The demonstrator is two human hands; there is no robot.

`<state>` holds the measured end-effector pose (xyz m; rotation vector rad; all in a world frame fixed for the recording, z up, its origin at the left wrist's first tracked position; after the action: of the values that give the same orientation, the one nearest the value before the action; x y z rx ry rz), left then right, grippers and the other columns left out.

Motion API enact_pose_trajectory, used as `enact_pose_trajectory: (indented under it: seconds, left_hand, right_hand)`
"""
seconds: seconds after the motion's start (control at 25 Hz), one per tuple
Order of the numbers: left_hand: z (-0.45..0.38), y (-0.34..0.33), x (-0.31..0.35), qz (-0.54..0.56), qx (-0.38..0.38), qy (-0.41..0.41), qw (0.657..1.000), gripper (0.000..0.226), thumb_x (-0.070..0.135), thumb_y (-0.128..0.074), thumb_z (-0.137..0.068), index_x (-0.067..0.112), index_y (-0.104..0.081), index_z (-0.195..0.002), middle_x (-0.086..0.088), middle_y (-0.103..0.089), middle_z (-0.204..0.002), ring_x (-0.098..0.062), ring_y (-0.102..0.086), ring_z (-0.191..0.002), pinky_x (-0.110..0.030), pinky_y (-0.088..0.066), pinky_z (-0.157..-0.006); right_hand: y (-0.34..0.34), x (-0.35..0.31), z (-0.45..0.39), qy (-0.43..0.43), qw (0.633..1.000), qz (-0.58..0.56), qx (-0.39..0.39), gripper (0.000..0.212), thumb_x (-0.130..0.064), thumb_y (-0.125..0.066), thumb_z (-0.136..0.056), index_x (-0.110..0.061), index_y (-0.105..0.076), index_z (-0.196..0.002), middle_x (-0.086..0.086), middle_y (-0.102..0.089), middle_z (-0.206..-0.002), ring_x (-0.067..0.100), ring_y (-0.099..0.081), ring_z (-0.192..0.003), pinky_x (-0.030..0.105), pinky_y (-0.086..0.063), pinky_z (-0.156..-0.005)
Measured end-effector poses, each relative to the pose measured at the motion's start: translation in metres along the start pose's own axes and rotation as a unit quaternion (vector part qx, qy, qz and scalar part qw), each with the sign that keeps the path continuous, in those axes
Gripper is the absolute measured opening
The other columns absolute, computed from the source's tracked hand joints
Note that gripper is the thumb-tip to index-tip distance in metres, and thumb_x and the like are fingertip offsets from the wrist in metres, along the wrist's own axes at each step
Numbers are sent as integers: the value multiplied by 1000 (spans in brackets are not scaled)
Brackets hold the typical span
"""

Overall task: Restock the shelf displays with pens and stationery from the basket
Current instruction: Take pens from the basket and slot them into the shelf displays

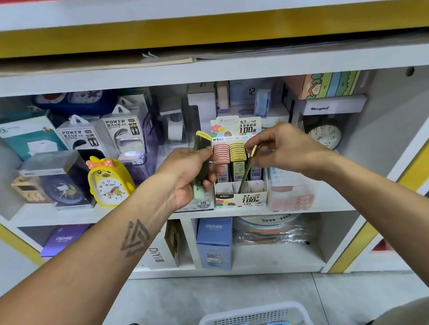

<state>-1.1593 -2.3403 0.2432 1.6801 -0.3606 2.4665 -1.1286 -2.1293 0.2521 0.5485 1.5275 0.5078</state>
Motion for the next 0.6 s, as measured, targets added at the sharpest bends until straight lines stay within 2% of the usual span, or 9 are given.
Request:
enact_pose_trajectory:
  seconds: [0.16,0.24,0.32,0.44,0.52,0.6]
  left_hand:
    - [4,-1,2,15,-37,25,999,19,11,-45,-99,-1,-60,-100,-20,-68,-78,-21,-55,-51,-22,-39,-43]
    - [6,-2,2,33,-72,36,996,25,7,-40,-99,-7,-57,-112,-24,-70,-89,-25,-65,-59,-25,-49,-47]
    - [7,-3,1,40,-103,32,993,28,3,-39,-101,-13,-48,-123,-31,-70,-97,-34,-73,-76,-36,-60,-58]
    - [8,-5,-2,49,-118,24,992,31,-2,-41,-102,-13,-38,-130,-38,-67,-100,-45,-71,-92,-53,-60,-75]
    - [7,-6,-4,59,-116,21,991,33,-3,-41,-102,-12,-35,-133,-40,-66,-101,-47,-70,-92,-55,-59,-73]
    - [5,-6,-5,70,-124,20,990,31,-3,-42,-101,-11,-36,-130,-41,-65,-101,-47,-70,-92,-53,-60,-71]
  right_hand:
    - [-9,2,-4,72,989,122,45,16,-9,-72,-89,-15,-74,-105,2,-71,-83,13,-69,-75,23,-56,-75]
    - [-14,4,-5,104,980,155,64,15,-6,-67,-91,-15,-73,-102,-3,-67,-80,14,-66,-74,27,-56,-75]
    - [-16,6,-6,121,973,183,77,14,-8,-65,-92,-16,-72,-101,-5,-65,-80,13,-63,-75,28,-54,-75]
    - [-18,8,-6,129,974,168,81,9,-16,-67,-92,-21,-72,-98,-11,-64,-80,7,-60,-76,21,-47,-72]
    - [-22,9,-4,130,977,158,66,8,-19,-69,-92,-23,-72,-98,-14,-64,-79,2,-59,-75,17,-46,-70]
    - [-27,10,-4,139,970,189,57,8,-17,-69,-92,-20,-73,-98,-10,-66,-81,8,-60,-77,23,-51,-74]
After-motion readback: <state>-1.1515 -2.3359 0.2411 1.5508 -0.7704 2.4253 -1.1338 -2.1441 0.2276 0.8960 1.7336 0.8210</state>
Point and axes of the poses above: each hand's wrist, its own z-axis away from the middle knuckle, its own y-axis out of the back of the hand, x = y × z, the point moved 1 cm from there along -z, towards the middle knuckle
